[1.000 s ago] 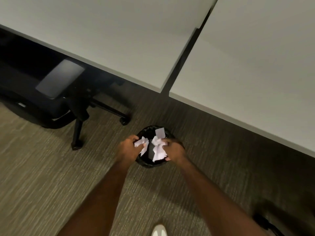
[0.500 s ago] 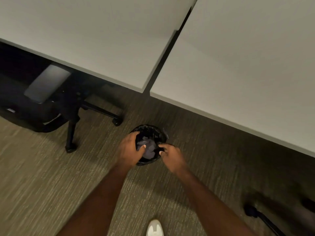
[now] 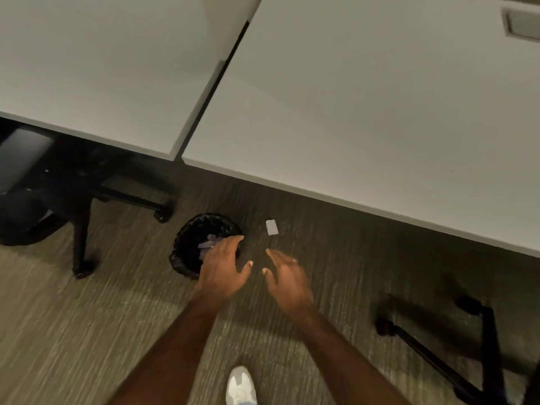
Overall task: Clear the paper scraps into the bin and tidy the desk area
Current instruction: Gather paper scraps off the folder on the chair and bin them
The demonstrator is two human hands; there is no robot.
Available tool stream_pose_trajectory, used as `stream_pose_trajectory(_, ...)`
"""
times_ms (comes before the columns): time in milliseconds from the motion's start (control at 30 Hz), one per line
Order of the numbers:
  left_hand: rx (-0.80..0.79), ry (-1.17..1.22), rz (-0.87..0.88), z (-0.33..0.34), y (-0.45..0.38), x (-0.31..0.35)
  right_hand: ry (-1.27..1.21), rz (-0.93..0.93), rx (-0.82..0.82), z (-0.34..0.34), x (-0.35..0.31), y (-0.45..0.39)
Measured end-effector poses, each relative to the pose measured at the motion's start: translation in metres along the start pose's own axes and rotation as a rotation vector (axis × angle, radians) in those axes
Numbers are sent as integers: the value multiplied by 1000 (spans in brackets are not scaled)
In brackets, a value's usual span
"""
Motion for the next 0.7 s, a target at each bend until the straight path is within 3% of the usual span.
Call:
stream_pose_trajectory(167,-60,-118,161,15,-3,79,77,137,152,-50,56,51)
stream_pose_trajectory(333,-172,-177,322,44,-15,202,9,336,304,-111,142,129)
stream_pose_trajectory(700,-396,-341,767,190,39,482,-188,718,574,-177,333,385)
Point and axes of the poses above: each hand's wrist, its own y-axis away from the middle knuckle, its own z-axis out of the palm, x = y × z, the point moved 5 cm from there along -y, towards the middle knuckle, and after that the axes turned 15 degrees about -x, right-handed, at the moved point
